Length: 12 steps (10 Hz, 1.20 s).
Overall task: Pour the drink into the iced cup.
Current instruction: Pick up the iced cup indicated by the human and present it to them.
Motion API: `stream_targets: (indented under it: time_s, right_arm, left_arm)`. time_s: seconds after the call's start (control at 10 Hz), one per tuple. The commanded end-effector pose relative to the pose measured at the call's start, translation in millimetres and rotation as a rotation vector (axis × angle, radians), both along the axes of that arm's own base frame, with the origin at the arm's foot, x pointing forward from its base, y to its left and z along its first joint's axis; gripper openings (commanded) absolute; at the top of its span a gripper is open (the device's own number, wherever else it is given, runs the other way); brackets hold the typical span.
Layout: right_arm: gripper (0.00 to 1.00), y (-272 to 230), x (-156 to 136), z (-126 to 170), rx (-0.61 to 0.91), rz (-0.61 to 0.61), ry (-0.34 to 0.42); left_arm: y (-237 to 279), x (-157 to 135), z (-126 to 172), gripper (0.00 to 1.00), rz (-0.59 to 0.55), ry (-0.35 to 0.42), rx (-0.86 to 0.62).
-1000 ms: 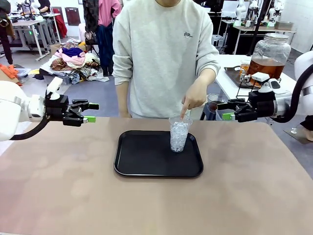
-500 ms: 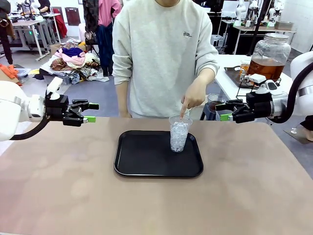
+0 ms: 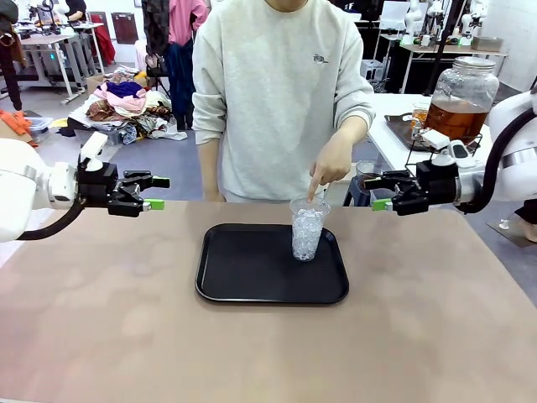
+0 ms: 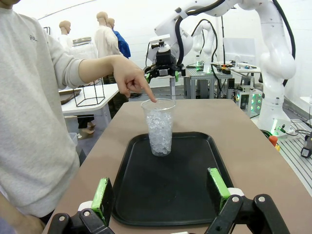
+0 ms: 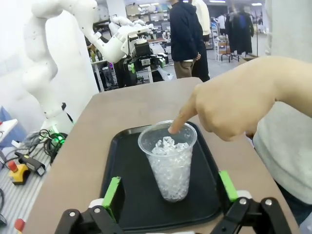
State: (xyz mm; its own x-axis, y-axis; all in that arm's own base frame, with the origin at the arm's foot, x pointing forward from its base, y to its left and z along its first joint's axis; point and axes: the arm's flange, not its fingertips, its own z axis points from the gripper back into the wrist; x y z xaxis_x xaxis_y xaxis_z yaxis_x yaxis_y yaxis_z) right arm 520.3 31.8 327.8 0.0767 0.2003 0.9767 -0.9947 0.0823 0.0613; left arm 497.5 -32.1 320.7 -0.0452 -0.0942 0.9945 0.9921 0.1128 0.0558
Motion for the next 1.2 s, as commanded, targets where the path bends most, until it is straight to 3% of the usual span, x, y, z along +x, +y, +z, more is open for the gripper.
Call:
stream_targets:
  time_s: [0.0,0.4,0.6,0.9,1.1]
  right_arm:
    - [1.0,11.9,20.1,-22.7,0.028,0.028,-0.069]
    - [1.0,26.7,38.3,-61.1,0.045,0.073,-0.102]
    - [1.0,34.5,42.3,-75.4,0.055,0.06,-0.078]
    - [1.0,31.3,38.8,-74.6,0.069,0.043,-0.022]
    - [1.0,31.1,37.6,-80.9,0.041,0.069,-0.033]
  left_arm:
    - [-1.2,0.2,1.7,1.0,0.007,-0.003,-0.007]
    - [-1.2,0.2,1.7,1.0,0.007,-0.003,-0.007]
    - [-1.2,0.2,1.7,1.0,0.007,-0.003,-0.007]
    - [-1.2,0.2,1.7,1.0,0.007,-0.003,-0.007]
    - [-1.2,0.2,1.7,1.0,0.007,-0.003,-0.007]
